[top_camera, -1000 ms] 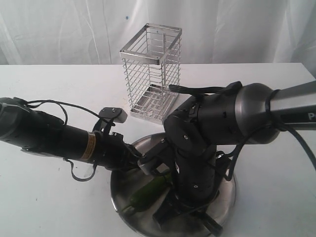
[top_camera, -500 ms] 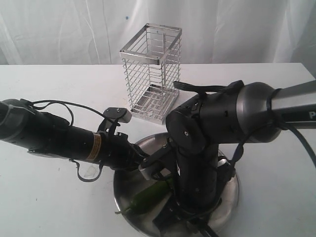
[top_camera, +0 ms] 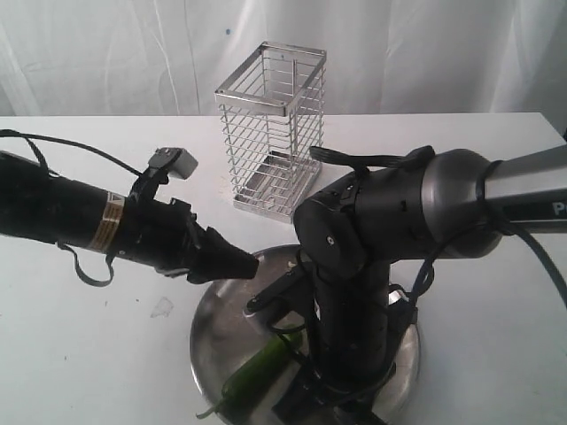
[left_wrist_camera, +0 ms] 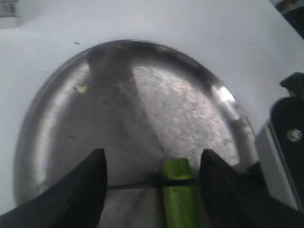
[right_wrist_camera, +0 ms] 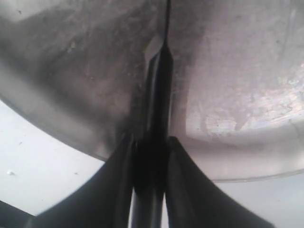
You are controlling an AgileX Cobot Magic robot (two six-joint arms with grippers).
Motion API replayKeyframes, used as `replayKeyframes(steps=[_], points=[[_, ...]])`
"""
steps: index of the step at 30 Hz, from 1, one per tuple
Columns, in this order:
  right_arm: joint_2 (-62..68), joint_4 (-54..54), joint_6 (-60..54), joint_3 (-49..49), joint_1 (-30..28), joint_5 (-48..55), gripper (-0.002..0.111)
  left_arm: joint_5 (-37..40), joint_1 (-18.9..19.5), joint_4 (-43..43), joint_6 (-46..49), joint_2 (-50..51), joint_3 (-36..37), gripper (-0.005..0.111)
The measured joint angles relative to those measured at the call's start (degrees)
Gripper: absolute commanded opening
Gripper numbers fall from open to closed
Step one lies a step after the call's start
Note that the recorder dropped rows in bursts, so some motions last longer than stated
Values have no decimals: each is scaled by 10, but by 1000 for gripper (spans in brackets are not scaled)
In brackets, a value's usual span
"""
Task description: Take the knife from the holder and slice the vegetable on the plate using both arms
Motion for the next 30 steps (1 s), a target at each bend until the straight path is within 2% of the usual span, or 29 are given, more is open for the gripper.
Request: replayKeyframes(steps=[2,8,12,15,17,21,25,30], points=[[0,0,0,0,0,0,0,-16,-8,0,0,-4,28,61],[0,-3,-2,0,0,0,0,3,-36,8,52,-4,103,61],[0,-6,-10,0,0,0,0,20,-49,8,64,-4,109,61],[0,-8,-11,0,0,0,0,51,-103,8,66,-4,109,61],[0,-8,-11,0,0,0,0,75,-122,8,67,-4,109,61],[0,-8,-11,0,0,0,0,120,-134,8,58,-4,109,61],[0,-8,-11,0,0,7,0,159,-139,3,30,-9,109,54],[0,-12,-11,0,0,22,0,182,-144,3,-14,-12,109,41]])
